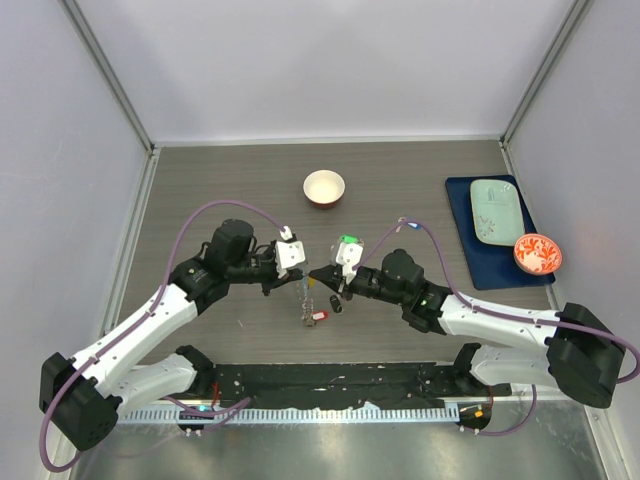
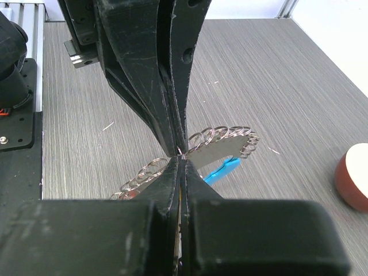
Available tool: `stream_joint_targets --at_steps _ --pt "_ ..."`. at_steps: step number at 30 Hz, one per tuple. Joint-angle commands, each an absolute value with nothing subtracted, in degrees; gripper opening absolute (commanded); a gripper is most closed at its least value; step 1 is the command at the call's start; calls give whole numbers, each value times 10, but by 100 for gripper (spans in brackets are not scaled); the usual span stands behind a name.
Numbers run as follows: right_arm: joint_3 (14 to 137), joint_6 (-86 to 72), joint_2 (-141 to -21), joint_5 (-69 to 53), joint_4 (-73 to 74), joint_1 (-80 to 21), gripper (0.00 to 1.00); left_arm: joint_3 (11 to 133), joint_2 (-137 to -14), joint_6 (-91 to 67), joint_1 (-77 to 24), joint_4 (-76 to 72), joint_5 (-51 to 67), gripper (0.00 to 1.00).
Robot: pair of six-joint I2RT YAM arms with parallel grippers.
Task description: Put the keys on the keyring
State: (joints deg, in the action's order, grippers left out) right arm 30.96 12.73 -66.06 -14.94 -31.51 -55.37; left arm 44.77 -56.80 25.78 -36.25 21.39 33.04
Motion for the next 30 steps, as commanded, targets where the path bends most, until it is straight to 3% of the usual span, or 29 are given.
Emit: stream_joint_targets --at_steps 1,21,30 --pt "324 123 -664 -148 -345 -553 1 475 -562 256 -363 188 350 0" --pt "333 127 -680 -164 -333 -554 1 470 -549 277 -363 189 410 0" --pt "334 123 -681 -147 -333 -554 1 471 -547 277 -362 192 383 0"
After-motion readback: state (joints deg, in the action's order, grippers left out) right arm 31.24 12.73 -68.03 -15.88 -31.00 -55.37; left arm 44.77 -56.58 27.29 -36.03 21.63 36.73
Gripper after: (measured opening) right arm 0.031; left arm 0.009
